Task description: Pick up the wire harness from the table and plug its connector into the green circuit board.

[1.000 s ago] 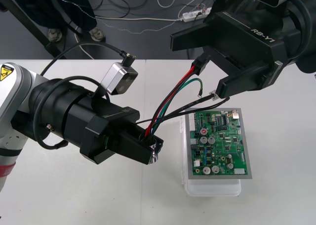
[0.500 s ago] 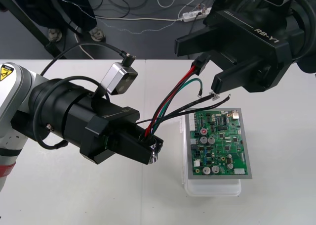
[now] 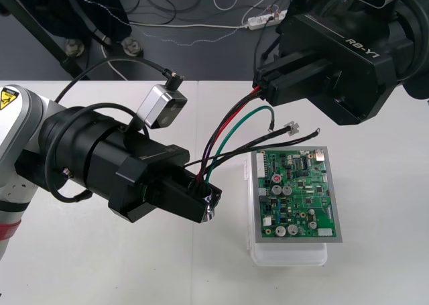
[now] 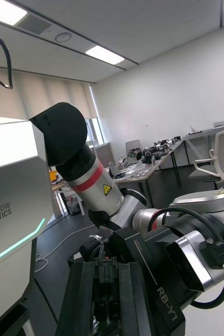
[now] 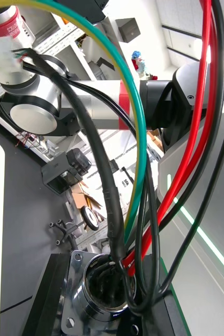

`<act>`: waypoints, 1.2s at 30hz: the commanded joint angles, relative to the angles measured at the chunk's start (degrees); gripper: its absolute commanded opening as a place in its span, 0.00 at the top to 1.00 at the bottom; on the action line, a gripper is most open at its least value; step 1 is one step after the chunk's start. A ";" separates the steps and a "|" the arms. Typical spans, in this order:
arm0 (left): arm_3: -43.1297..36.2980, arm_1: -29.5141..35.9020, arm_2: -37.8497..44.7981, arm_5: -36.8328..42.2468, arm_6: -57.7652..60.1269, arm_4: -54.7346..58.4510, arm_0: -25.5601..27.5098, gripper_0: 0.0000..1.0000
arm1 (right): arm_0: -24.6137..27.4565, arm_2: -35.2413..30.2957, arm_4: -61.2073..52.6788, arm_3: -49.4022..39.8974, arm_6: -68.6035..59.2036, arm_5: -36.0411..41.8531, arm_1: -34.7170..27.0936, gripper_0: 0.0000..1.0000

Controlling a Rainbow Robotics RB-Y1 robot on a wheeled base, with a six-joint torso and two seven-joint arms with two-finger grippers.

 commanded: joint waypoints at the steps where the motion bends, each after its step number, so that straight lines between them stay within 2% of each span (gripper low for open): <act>1: -2.05 1.55 -0.79 -1.34 3.10 1.10 0.90 1.00 | -2.24 0.72 -1.03 -1.42 2.64 -0.30 0.49 1.00; 26: -1.70 0.85 -0.79 -1.34 3.10 1.19 1.34 1.00 | -2.24 0.72 -1.03 -0.37 2.64 -0.30 0.23 1.00; 36: -1.79 0.15 2.03 -1.34 1.95 1.63 1.07 1.00 | -2.24 0.72 -1.03 -0.28 2.73 -0.30 0.05 1.00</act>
